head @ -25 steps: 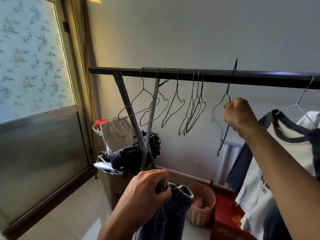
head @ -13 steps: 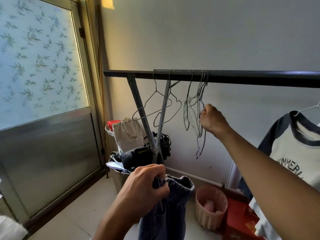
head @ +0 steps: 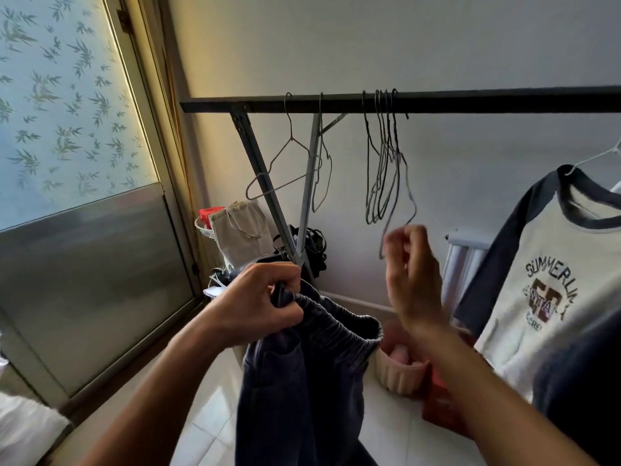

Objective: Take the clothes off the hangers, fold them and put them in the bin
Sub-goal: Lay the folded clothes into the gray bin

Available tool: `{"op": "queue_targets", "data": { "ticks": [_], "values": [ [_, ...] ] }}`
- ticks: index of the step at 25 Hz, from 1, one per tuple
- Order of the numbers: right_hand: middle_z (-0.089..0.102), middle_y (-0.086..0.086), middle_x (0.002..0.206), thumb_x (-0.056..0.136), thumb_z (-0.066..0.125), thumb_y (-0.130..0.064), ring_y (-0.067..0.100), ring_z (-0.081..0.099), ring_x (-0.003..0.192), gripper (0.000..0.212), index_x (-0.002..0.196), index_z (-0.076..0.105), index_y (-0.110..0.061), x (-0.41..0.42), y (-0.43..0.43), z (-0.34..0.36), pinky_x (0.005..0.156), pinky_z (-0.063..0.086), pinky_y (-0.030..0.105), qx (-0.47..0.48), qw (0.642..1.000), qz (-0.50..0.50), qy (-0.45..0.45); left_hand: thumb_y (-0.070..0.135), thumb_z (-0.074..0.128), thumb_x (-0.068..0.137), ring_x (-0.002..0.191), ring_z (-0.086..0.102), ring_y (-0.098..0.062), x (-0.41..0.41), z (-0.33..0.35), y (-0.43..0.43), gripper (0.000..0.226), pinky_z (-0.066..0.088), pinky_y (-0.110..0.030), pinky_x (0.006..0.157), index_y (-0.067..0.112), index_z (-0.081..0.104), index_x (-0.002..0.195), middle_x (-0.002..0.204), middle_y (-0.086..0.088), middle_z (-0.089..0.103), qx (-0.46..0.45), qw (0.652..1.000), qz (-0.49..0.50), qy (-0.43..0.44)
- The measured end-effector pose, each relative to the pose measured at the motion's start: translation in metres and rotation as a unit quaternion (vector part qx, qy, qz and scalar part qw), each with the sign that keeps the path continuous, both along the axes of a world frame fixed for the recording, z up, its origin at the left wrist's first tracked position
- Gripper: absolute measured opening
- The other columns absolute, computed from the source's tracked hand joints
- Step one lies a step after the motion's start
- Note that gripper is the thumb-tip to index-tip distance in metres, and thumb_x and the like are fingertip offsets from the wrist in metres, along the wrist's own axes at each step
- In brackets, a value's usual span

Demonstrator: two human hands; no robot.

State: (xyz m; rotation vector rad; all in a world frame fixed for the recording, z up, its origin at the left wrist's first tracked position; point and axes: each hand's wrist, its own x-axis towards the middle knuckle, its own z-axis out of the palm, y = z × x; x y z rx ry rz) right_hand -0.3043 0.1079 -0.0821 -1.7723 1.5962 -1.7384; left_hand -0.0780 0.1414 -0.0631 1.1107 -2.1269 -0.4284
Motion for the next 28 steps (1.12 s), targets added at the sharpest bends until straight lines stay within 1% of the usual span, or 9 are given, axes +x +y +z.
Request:
{"op": "queue_targets", "data": {
  "ticks": [2, 4, 6, 9, 11, 15, 19, 23, 28],
  "values": [
    [0.061, -0.013, 0.083, 0.090, 0.047, -0.053, 0.003, 0.056, 0.079, 0.029, 0.103, 0.051, -0.027, 0.004, 0.035, -0.021, 0.068, 0.041, 0.027, -0.002, 0.988, 0.130, 0.087, 0.026, 0.059, 0.066, 0.063, 0.043, -0.020, 0.005, 0.003, -0.004, 0.019, 0.047, -0.044, 0.064, 0.014, 0.043, 0.063, 0.066, -0.007, 0.047, 0.018, 1.000, -0.016, 0.004],
    [0.060, -0.017, 0.101, 0.083, 0.053, -0.064, 0.003, 0.048, 0.103, 0.041, 0.114, 0.056, -0.036, -0.002, 0.040, -0.039, 0.090, 0.036, 0.031, 0.146, 0.920, 0.230, 0.283, 0.020, 0.061, 0.068, 0.061, 0.044, -0.012, 0.011, 0.008, -0.007, 0.017, 0.046, -0.032, 0.060, 0.019, 0.046, 0.061, 0.064, -0.002, 0.047, 0.042, 0.998, -0.034, 0.023],
    [0.064, -0.014, 0.102, 0.082, 0.052, -0.068, 0.012, 0.049, 0.108, 0.043, 0.107, 0.063, -0.035, -0.018, 0.028, -0.049, 0.102, 0.031, 0.036, 0.214, 0.866, 0.237, 0.385, 0.010, 0.067, 0.074, 0.060, 0.045, -0.003, 0.025, 0.014, -0.011, 0.022, 0.042, -0.017, 0.058, 0.016, 0.049, 0.063, 0.063, 0.003, 0.048, 0.044, 0.999, -0.027, 0.014],
    [0.056, -0.017, 0.067, 0.074, 0.037, -0.081, 0.020, 0.051, 0.082, 0.052, 0.075, 0.057, -0.033, -0.041, 0.008, -0.041, 0.088, 0.037, 0.036, 0.148, 0.908, 0.163, 0.358, 0.028, 0.074, 0.076, 0.058, 0.049, -0.006, 0.050, 0.020, -0.019, 0.025, 0.040, -0.015, 0.054, 0.018, 0.053, 0.065, 0.064, 0.005, 0.055, 0.002, 0.994, 0.027, -0.103],
    [0.046, -0.013, 0.058, 0.077, 0.042, -0.073, 0.015, 0.045, 0.071, 0.046, 0.057, 0.041, -0.032, -0.045, 0.003, -0.021, 0.087, 0.033, 0.033, 0.114, 0.910, 0.141, 0.373, 0.045, 0.069, 0.074, 0.062, 0.053, -0.009, 0.060, 0.019, -0.024, 0.027, 0.043, -0.019, 0.055, 0.024, 0.054, 0.068, 0.064, 0.007, 0.058, -0.020, 0.985, 0.054, -0.165],
    [0.049, -0.009, 0.062, 0.086, 0.061, -0.048, 0.018, 0.040, 0.062, 0.044, 0.059, 0.033, -0.028, -0.033, 0.010, 0.011, 0.078, 0.033, 0.034, 0.030, 0.903, 0.088, 0.419, 0.047, 0.066, 0.079, 0.063, 0.053, -0.008, 0.060, 0.017, -0.028, 0.029, 0.041, -0.020, 0.053, 0.026, 0.051, 0.067, 0.066, 0.010, 0.055, -0.090, 0.975, 0.068, -0.189],
    [0.061, 0.000, 0.064, 0.076, 0.070, -0.052, 0.018, 0.037, 0.052, 0.039, 0.071, 0.049, -0.020, -0.030, 0.026, 0.024, 0.065, 0.036, 0.031, -0.075, 0.879, -0.034, 0.469, 0.049, 0.055, 0.075, 0.072, 0.052, -0.015, 0.056, 0.021, -0.023, 0.024, 0.047, -0.026, 0.057, 0.028, 0.052, 0.064, 0.073, 0.007, 0.053, -0.094, 0.985, 0.003, -0.147],
    [0.052, 0.004, 0.110, 0.081, 0.056, -0.064, 0.029, 0.055, 0.080, 0.062, 0.125, 0.055, -0.021, -0.024, 0.047, 0.045, 0.070, 0.037, 0.031, 0.059, 0.860, -0.093, 0.498, 0.049, 0.067, 0.078, 0.071, 0.053, -0.015, 0.046, 0.031, -0.021, 0.024, 0.045, -0.023, 0.058, 0.034, 0.055, 0.063, 0.078, 0.007, 0.053, -0.075, 0.992, -0.055, -0.088],
    [0.049, -0.003, 0.107, 0.078, 0.067, -0.057, 0.018, 0.042, 0.098, 0.039, 0.097, 0.066, -0.023, -0.034, 0.054, 0.064, 0.084, 0.029, 0.032, 0.070, 0.881, -0.059, 0.464, 0.036, 0.069, 0.074, 0.097, 0.060, -0.018, 0.039, 0.041, -0.019, 0.031, 0.056, -0.034, 0.076, 0.015, 0.049, 0.062, 0.106, 0.005, 0.058, -0.077, 0.995, -0.063, 0.009]
  ]
}}
